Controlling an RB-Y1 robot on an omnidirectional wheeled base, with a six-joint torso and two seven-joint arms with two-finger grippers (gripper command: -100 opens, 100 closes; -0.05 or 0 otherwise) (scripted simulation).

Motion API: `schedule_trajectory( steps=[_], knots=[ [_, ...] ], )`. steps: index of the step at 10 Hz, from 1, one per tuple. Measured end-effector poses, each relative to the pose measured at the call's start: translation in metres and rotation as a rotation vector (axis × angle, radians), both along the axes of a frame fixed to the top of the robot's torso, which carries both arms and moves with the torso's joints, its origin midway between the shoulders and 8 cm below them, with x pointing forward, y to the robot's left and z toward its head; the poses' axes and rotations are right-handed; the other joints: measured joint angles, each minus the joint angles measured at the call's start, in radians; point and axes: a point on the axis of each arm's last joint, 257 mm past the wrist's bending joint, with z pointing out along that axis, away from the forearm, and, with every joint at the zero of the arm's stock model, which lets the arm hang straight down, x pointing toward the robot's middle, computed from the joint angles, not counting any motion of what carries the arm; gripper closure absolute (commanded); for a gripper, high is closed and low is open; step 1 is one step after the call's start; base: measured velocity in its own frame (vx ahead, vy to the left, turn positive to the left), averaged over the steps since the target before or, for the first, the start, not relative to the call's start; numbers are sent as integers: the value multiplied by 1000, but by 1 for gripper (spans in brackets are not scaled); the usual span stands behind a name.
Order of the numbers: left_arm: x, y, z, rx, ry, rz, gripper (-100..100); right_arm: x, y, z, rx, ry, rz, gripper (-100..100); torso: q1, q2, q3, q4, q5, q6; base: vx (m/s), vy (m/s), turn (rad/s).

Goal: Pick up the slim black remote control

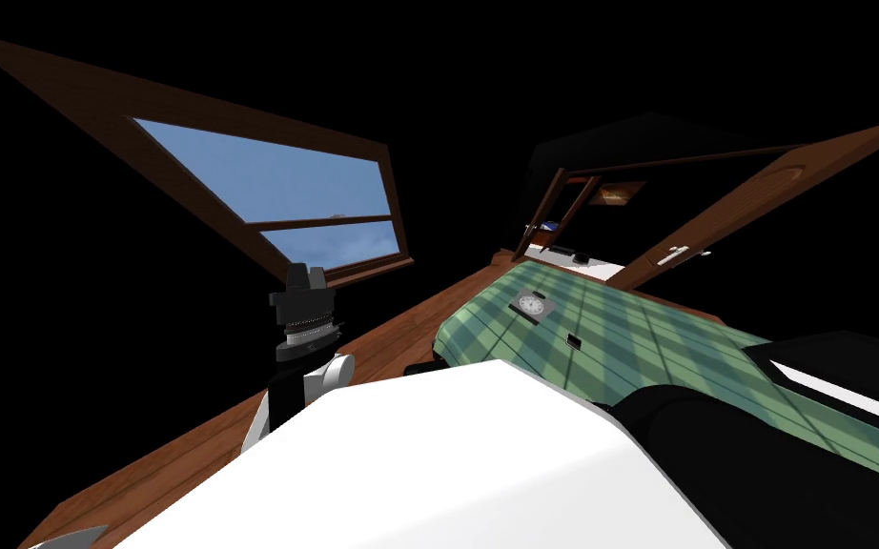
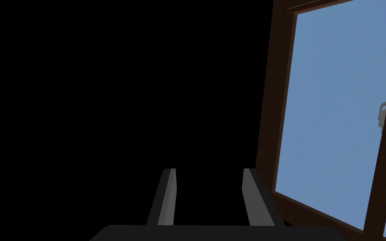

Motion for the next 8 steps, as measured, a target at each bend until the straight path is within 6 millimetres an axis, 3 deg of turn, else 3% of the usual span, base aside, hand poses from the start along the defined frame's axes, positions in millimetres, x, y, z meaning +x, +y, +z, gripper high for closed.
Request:
schedule_trajectory(
  steps=[3, 4, 5, 8],
  knots=[
    [0, 0, 0, 0, 0, 0, 0, -11, 22, -9, 52, 35, -23, -100, 0, 1, 0, 0, 0, 0, -4, -46, -91],
    [0, 0, 0, 0, 0, 0, 0, -12, 23, -9, 55, 38, -23, 0, 2, 0, 0, 0, 0, -1, 0, 0, 0],
    [0, 0, 0, 0, 0, 0, 0, -12, 23, -9, 55, 38, -23, -100, 3, 0, 0, 0, 1, 0, -5, -13, 86],
    [0, 0, 0, 0, 0, 0, 0, -18, 28, -23, 55, 37, -44, -100, 2, 0, 0, 0, 0, -1, -4, -18, 76]
  ],
)
